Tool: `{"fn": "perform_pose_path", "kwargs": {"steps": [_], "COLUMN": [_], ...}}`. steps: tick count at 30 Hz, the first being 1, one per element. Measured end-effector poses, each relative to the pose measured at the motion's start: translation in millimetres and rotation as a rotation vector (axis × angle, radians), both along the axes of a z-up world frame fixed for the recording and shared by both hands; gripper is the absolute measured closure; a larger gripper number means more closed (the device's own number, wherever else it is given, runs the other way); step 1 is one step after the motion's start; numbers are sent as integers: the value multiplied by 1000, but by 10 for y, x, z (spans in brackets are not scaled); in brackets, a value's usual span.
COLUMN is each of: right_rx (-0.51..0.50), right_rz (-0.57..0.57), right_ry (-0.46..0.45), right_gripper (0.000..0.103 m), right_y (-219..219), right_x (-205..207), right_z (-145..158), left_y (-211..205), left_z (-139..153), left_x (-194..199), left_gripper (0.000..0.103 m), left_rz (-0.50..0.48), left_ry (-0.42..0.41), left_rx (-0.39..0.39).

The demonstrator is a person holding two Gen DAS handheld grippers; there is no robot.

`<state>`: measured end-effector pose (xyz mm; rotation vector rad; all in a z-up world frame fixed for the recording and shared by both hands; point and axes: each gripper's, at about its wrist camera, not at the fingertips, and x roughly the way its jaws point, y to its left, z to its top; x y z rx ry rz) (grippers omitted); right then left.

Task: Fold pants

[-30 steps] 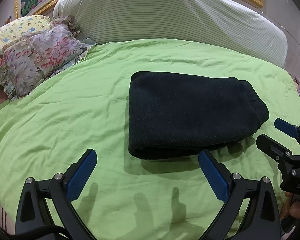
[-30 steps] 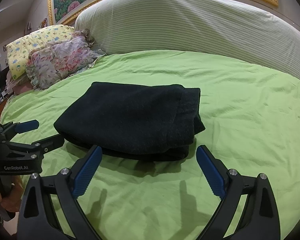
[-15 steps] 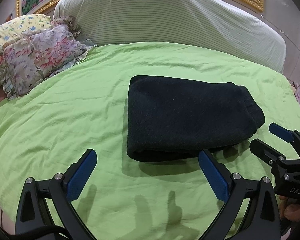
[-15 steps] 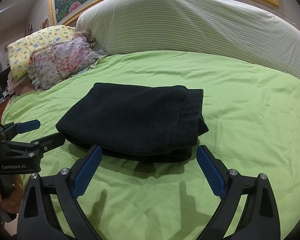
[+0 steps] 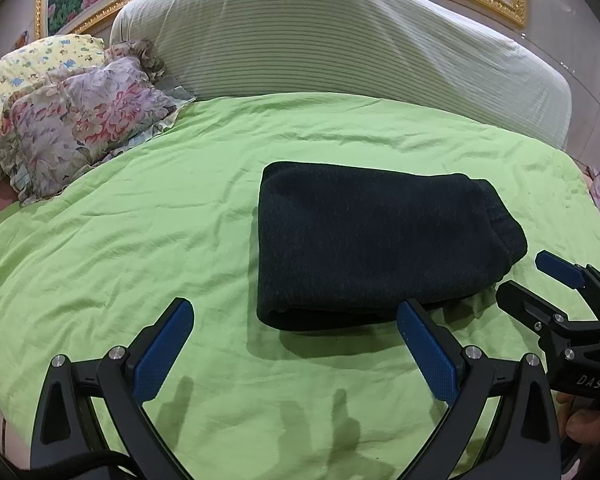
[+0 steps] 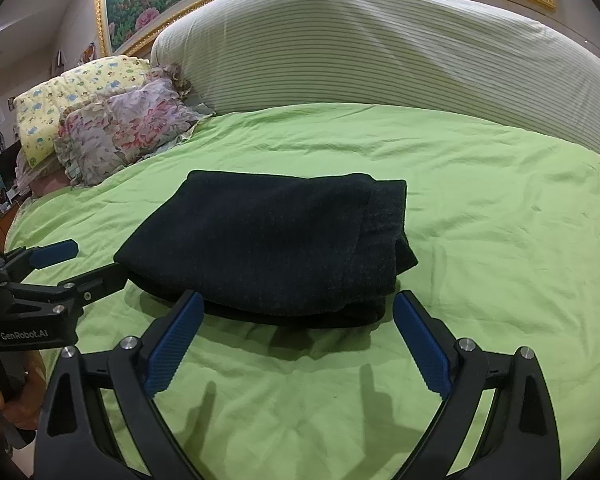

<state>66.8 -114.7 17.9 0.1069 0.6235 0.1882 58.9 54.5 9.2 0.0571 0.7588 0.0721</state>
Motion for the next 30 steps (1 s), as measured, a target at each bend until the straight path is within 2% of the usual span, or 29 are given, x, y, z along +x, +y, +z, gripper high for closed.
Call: {"fn": "perform_pose_path", "kwargs": {"steps": [30], "right_rx": [15], "right_rz": [-6], "right_ry": [-14], "right_gripper": [7], "right_y": [-42], "right_x": [18], "right_z": [34], "left_y": [-25], "left_z": [30], "left_x": [29], "left_gripper": [1], "left_rz": [-5], "left_ry": [-5], "left_rx": [11]}}
